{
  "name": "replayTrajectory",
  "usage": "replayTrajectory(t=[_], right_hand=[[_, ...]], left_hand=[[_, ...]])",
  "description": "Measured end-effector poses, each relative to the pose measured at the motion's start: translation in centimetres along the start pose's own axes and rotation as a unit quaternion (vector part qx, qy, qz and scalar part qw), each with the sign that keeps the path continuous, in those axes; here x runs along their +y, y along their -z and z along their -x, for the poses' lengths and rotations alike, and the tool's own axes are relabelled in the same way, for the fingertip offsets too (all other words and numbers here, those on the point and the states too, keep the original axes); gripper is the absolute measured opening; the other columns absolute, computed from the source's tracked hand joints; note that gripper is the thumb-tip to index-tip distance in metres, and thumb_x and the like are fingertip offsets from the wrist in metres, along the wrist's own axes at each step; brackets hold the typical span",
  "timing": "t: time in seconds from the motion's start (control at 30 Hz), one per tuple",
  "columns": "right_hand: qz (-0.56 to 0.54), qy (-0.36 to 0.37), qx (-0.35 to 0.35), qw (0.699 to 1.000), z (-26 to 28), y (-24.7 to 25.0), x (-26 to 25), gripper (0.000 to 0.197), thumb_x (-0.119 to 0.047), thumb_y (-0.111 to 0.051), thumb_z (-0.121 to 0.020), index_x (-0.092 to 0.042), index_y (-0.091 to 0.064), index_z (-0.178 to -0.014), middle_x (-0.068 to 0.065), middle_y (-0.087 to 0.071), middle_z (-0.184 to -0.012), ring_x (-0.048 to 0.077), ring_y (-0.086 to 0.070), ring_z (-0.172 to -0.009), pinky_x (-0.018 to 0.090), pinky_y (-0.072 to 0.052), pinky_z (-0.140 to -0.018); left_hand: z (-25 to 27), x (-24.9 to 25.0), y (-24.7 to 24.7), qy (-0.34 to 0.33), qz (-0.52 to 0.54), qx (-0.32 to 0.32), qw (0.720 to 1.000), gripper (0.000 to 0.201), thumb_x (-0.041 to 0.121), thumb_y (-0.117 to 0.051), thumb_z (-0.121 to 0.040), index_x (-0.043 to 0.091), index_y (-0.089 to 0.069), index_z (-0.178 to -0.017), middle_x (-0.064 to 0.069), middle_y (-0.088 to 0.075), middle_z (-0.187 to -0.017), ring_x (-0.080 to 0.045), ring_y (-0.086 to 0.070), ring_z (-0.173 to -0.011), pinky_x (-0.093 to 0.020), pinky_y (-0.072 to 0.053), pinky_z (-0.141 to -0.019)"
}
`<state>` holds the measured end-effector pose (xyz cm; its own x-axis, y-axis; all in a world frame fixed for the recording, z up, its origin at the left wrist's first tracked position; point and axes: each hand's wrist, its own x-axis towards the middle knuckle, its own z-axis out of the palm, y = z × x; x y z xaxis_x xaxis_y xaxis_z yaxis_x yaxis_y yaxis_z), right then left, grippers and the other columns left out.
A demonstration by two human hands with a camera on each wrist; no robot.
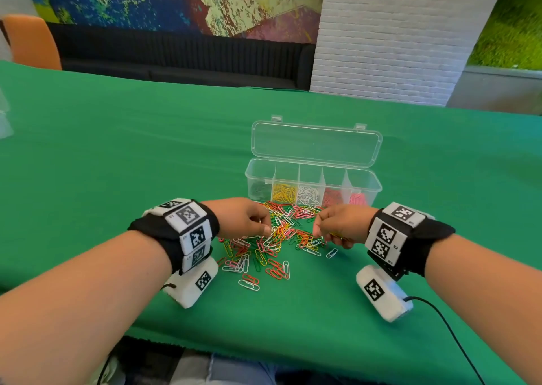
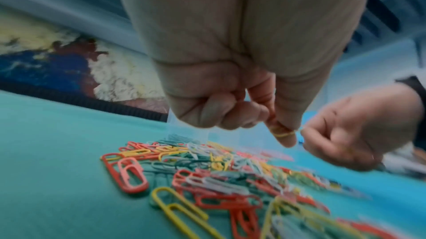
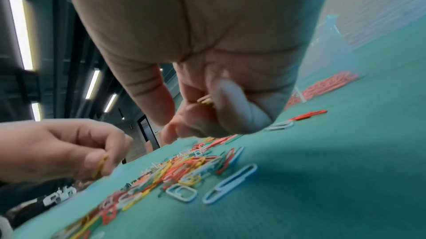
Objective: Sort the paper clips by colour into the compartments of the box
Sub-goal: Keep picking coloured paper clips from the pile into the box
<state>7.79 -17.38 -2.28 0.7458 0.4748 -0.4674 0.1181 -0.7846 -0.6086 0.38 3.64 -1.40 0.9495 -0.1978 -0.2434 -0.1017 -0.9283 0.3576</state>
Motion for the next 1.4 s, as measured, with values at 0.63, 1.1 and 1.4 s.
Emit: replayTrajectory(t=[0.63,1.1,1.4], right_hand=[[0.246,0.045,0.040,0.967,1.1,-0.7,-1.0,0.014,-0.020,-0.061,-0.084,-0.030,-0.060,-0.074,-0.012,-0.050,-0.061,0.007,-0.043,-0.057,0.019,-0.037,-0.054],[0.273,0.063,0.071,0.957,0.4,-0.9,-0.8,0.006,-0.021,-0.062,-0.085,-0.026,-0.060,-0.085,-0.010,-0.047,-0.065,0.006,-0.043,-0.056,0.019,-0.033,-0.050],[0.256,0.069,0.072,0.962,0.4,-0.9,-0.6,0.005,-0.023,-0.063,-0.085,-0.027,-0.061,-0.087,-0.010,-0.047,-0.065,0.007,-0.043,-0.056,0.020,-0.034,-0.050]], left_hand=[[1.3,-0.9,0.1,0.063,0.495,-0.028,0.866,0.030,-0.010,-0.029,-0.085,0.012,-0.048,-0.077,-0.003,-0.045,-0.049,-0.011,-0.037,-0.037,-0.015,-0.029,-0.036],[0.7,-0.3,-0.6,0.082,0.423,-0.006,0.903,0.040,0.009,-0.054,-0.092,0.015,-0.035,-0.056,0.002,-0.037,-0.039,-0.008,-0.028,-0.032,-0.015,-0.024,-0.034],[0.9,-0.4,-0.2,0.078,0.467,-0.032,0.880,0.018,-0.005,-0.041,-0.095,0.012,-0.045,-0.100,-0.003,-0.060,-0.054,-0.008,-0.050,-0.037,-0.014,-0.029,-0.034]])
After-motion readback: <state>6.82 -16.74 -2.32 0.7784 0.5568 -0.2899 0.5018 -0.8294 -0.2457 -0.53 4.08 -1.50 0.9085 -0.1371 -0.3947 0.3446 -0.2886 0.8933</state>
